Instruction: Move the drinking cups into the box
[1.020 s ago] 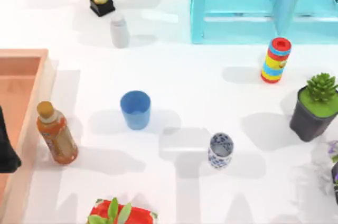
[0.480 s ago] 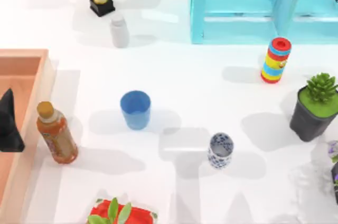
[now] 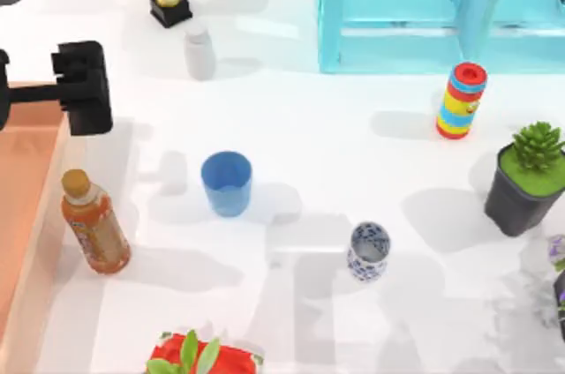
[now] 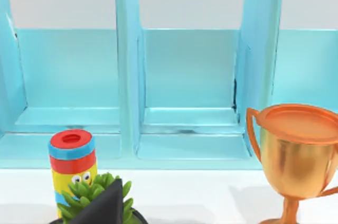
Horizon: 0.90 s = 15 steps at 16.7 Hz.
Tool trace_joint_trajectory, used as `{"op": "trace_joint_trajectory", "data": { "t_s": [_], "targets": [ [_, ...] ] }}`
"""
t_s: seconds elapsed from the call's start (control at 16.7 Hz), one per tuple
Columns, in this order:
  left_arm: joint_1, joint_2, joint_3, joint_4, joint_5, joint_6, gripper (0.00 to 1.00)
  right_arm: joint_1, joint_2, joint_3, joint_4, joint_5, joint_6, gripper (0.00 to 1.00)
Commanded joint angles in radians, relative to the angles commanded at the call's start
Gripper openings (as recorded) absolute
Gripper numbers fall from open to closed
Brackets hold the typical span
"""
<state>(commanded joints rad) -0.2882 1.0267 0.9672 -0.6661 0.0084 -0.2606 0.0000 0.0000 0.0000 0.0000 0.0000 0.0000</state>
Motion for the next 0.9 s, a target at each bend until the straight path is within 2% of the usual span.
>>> {"op": "trace_joint_trajectory", "data": {
  "t_s": [0.54,0.72,0.9],
  "targets": [
    [-0.218,0.844,0.778,-0.536,-0.001,-0.215,1.00,0.000,0.000,0.000,0.000,0.000,0.000,1.00],
    [-0.268,1.042,0.964,-0.662,-0.003,-0.265,1.00,0.000,0.000,0.000,0.000,0.000,0.000,1.00],
    [-0.298,1.163,1.078,-0.739,-0.005,-0.295,1.00,0.000,0.000,0.000,0.000,0.000,0.000,1.00]
  ]
}}
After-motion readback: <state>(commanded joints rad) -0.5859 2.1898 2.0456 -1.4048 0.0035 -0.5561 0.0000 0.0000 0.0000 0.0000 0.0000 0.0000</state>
